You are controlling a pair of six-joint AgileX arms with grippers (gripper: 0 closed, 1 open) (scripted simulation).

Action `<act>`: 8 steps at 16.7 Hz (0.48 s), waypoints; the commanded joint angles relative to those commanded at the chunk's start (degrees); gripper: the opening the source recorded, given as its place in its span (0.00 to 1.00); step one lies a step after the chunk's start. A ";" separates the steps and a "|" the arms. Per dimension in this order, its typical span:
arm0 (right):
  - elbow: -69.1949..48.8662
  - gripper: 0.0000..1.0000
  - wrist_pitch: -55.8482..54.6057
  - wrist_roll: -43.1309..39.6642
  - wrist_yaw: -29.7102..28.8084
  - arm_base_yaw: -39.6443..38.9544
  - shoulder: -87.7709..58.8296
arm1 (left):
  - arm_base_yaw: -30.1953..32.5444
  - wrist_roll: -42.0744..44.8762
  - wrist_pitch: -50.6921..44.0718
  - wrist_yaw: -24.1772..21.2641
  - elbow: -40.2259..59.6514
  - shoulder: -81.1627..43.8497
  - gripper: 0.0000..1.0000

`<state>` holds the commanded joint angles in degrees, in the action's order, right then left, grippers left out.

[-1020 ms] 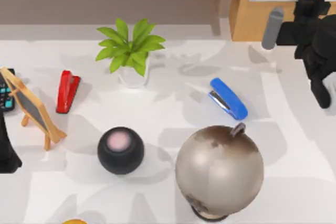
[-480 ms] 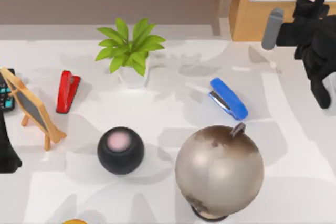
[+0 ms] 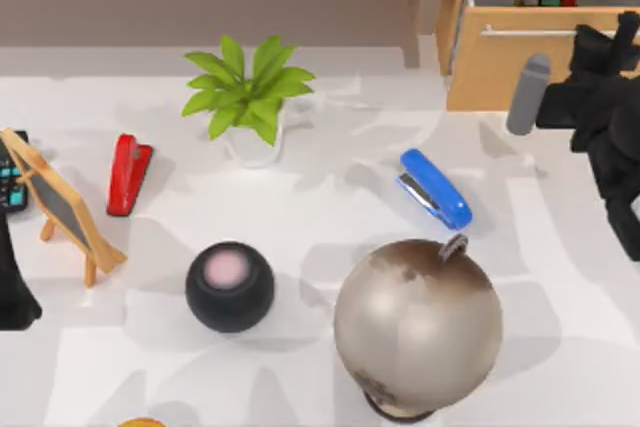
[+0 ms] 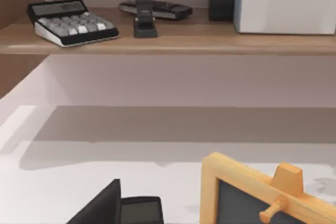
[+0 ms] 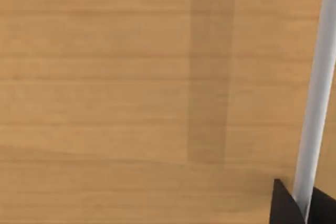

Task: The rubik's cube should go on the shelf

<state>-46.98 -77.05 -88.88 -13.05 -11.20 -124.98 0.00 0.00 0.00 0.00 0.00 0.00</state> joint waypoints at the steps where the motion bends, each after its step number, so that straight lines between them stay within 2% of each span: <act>1: 1.51 0.00 -0.98 -0.05 -0.22 -0.21 0.69 | 0.00 0.00 0.00 0.00 0.00 0.00 1.00; 8: 3.31 0.00 -2.57 0.02 -0.61 -0.70 1.87 | 0.00 0.00 0.00 0.00 0.00 0.00 1.00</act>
<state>-43.67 -79.63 -88.86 -13.66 -11.90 -123.11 0.00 0.00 0.00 0.00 0.00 0.00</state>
